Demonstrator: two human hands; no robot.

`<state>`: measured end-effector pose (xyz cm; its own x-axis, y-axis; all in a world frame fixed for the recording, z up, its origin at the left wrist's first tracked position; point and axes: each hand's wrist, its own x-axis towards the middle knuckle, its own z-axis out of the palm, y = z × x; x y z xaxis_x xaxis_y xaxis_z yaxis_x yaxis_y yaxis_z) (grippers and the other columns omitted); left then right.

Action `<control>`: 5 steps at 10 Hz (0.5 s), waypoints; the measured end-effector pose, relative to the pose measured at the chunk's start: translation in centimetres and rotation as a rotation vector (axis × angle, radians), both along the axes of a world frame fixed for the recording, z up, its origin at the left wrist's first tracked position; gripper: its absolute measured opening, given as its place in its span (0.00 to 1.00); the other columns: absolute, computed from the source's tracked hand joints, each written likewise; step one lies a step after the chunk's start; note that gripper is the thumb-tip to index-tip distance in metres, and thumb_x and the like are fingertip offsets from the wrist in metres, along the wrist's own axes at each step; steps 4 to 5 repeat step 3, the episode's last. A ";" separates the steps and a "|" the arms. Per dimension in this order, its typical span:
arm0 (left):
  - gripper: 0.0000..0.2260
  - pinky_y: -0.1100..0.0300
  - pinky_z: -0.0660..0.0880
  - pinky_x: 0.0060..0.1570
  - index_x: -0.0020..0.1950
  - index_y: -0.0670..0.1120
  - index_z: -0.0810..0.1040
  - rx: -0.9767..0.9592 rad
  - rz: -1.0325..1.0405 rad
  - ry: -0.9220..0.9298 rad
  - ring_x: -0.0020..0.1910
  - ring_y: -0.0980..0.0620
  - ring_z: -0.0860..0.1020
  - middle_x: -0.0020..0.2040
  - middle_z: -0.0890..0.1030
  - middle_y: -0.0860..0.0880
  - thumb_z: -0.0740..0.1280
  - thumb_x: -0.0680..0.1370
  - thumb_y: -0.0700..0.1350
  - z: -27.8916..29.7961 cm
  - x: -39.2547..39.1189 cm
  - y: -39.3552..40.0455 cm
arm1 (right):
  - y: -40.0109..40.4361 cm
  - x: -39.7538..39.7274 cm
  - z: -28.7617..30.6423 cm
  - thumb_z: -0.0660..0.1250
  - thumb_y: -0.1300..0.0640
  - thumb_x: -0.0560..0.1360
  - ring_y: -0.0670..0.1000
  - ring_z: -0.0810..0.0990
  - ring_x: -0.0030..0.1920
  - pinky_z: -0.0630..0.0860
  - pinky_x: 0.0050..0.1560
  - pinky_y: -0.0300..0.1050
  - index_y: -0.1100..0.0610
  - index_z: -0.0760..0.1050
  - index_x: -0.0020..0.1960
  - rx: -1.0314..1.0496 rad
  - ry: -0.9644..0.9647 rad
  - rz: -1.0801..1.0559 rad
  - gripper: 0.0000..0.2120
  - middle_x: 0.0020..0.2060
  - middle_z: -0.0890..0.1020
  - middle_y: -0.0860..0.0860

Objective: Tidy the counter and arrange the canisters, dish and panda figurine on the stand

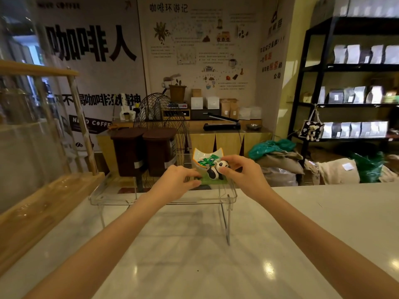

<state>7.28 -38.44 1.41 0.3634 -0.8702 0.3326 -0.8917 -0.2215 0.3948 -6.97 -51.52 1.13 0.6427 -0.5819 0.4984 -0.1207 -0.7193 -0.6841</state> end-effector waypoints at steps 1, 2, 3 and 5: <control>0.15 0.58 0.76 0.46 0.62 0.49 0.74 0.034 0.002 -0.011 0.43 0.52 0.78 0.59 0.80 0.44 0.63 0.75 0.48 0.0 -0.4 0.1 | 0.3 0.1 -0.3 0.66 0.53 0.73 0.47 0.74 0.51 0.69 0.40 0.32 0.55 0.70 0.63 0.042 0.012 -0.020 0.20 0.58 0.79 0.53; 0.17 0.57 0.77 0.42 0.64 0.51 0.71 0.036 -0.020 -0.064 0.38 0.55 0.77 0.62 0.78 0.45 0.61 0.76 0.50 -0.1 -0.5 0.4 | 0.6 0.0 -0.7 0.66 0.54 0.73 0.45 0.73 0.53 0.68 0.43 0.32 0.56 0.65 0.66 0.090 -0.013 -0.006 0.23 0.61 0.76 0.52; 0.18 0.62 0.72 0.31 0.67 0.54 0.67 0.016 -0.036 -0.049 0.30 0.58 0.74 0.47 0.82 0.48 0.59 0.77 0.52 0.0 -0.2 0.9 | 1.7 -1.0 -1.1 0.67 0.56 0.72 0.43 0.72 0.52 0.67 0.43 0.29 0.55 0.64 0.66 0.165 -0.033 0.046 0.24 0.58 0.75 0.46; 0.18 0.62 0.72 0.31 0.67 0.54 0.67 0.016 -0.036 -0.049 0.30 0.58 0.74 0.47 0.82 0.48 0.59 0.77 0.52 0.0 -0.2 0.9 | 1.7 -1.0 -1.1 0.67 0.56 0.72 0.43 0.72 0.52 0.67 0.43 0.29 0.55 0.64 0.66 0.165 -0.033 0.046 0.24 0.58 0.75 0.46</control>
